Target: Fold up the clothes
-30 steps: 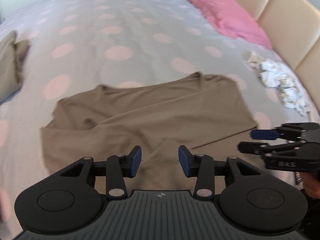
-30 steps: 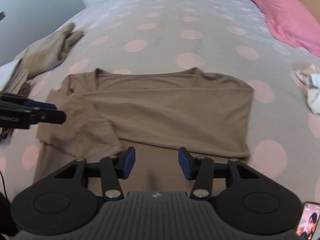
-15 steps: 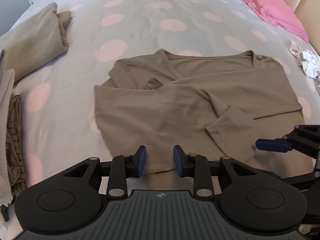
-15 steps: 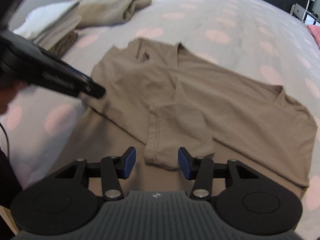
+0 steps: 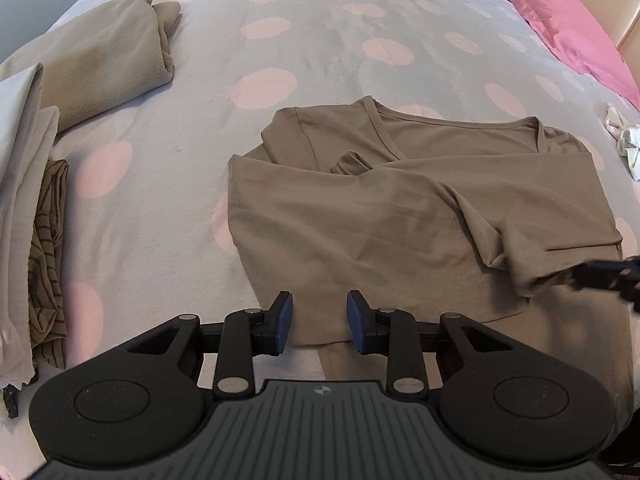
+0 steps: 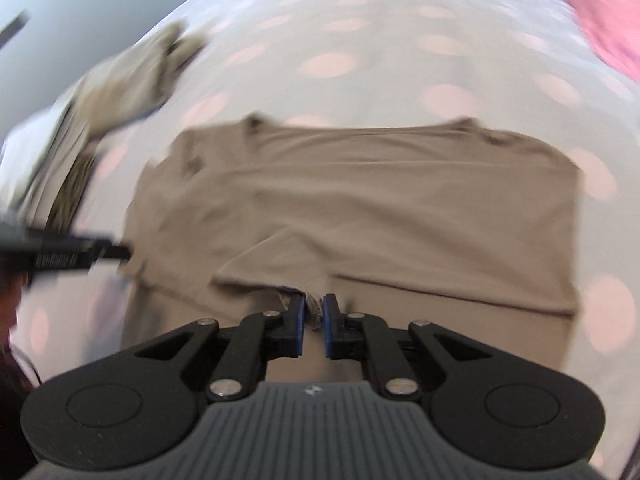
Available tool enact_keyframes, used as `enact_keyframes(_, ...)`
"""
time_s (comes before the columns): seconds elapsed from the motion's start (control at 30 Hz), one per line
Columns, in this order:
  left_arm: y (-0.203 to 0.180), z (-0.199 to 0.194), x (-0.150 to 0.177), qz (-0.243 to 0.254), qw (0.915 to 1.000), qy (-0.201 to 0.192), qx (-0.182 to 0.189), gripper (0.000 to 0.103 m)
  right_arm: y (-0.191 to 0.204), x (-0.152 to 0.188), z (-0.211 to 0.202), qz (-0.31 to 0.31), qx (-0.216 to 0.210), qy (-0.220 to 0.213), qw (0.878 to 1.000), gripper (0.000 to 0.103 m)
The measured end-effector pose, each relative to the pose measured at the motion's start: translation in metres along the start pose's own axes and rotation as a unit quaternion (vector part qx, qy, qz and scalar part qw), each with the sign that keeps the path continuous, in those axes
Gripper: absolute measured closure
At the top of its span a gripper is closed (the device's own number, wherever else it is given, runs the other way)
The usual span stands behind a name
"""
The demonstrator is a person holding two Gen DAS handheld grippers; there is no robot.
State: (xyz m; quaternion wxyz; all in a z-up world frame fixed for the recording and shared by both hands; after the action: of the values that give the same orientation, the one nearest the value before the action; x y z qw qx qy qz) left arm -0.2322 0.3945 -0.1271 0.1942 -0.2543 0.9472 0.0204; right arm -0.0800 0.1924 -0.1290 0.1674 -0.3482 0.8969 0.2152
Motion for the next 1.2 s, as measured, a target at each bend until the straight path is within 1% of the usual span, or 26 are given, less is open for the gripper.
enact_keyframes(0.1,-0.003,0.001,-0.001,0.003,1.0000,0.002,0.000,0.076,-0.037,0.002,-0.008,0.072,0.018,0.005,0.997,0.094)
enact_keyframes(0.2,-0.008,0.004,-0.002,0.009,0.9999,0.005,-0.002,0.076,-0.072,0.010,-0.006,0.141,0.039,0.023,0.989,0.093)
enact_keyframes(0.23,-0.010,0.005,-0.003,0.012,0.9999,0.006,-0.002,0.076,-0.082,0.014,-0.004,0.154,0.051,0.028,0.986,0.092)
enact_keyframes(0.33,-0.017,0.009,-0.004,0.022,0.9997,0.011,-0.005,0.076,-0.103,0.021,-0.001,0.170,0.091,0.033,0.981,0.088)
enact_keyframes(0.37,-0.020,0.010,-0.005,0.025,0.9996,0.012,-0.006,0.076,-0.107,0.023,-0.002,0.172,0.098,0.030,0.980,0.086)
enact_keyframes(0.43,-0.023,0.012,-0.006,0.030,0.9994,0.014,-0.008,0.076,-0.108,0.024,-0.008,0.169,0.093,0.017,0.981,0.083)
enact_keyframes(0.5,-0.025,0.015,-0.006,0.033,0.9992,0.017,-0.011,0.076,-0.100,0.023,-0.014,0.140,0.077,-0.003,0.987,0.076)
enact_keyframes(0.57,-0.026,0.019,-0.006,0.035,0.9990,0.021,-0.015,0.076,-0.086,0.024,-0.022,0.089,0.066,-0.025,0.994,0.062)
enact_keyframes(0.63,-0.027,0.022,-0.005,0.036,0.9989,0.025,-0.018,0.076,-0.067,0.027,-0.026,0.028,0.067,-0.046,0.996,0.059)
enact_keyframes(0.7,-0.027,0.024,-0.005,0.036,0.9988,0.027,-0.019,0.076,-0.045,0.031,-0.028,-0.036,0.072,-0.064,0.995,0.056)
enact_keyframes(0.77,-0.027,0.025,-0.005,0.037,0.9987,0.028,-0.020,0.076,-0.026,0.035,-0.027,-0.084,0.062,-0.077,0.992,0.051)
enact_keyframes(0.83,-0.027,0.026,-0.006,0.038,0.9987,0.028,-0.020,0.076,-0.013,0.037,-0.023,-0.114,0.047,-0.078,0.989,0.047)
enact_keyframes(0.9,-0.026,0.026,-0.006,0.038,0.9987,0.026,-0.021,0.076,-0.004,0.040,-0.016,-0.138,0.045,-0.071,0.987,0.047)
enact_keyframes(1.03,-0.016,0.023,-0.011,0.018,0.9993,0.011,-0.030,0.076,0.006,0.049,-0.001,-0.189,0.077,-0.064,0.977,0.050)
enact_keyframes(1.1,-0.006,0.019,-0.015,-0.005,0.9993,0.003,-0.036,0.076,0.008,0.052,0.005,-0.206,0.095,-0.061,0.972,0.063)
enact_keyframes(1.17,0.004,0.016,-0.018,-0.027,0.9987,-0.001,-0.045,0.076,0.006,0.052,0.007,-0.209,0.110,-0.060,0.970,0.090)
enact_keyframes(1.2,0.008,0.015,-0.019,-0.035,0.9983,-0.002,-0.046,0.076,0.005,0.050,0.006,-0.208,0.117,-0.062,0.969,0.094)
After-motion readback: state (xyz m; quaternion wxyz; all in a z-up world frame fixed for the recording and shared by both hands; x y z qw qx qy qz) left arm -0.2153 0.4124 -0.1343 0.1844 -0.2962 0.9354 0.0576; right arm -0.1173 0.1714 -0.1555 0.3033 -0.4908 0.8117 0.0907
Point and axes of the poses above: each gripper's, at about its wrist camera, not at the fingertips, and z roughly the way its jaws point, y to its left, x to its underside, the point moved 4 cm from there along z, roughly the way its jaws point, and after that the axes turned 1 degree about z, right-handed, at the moved point
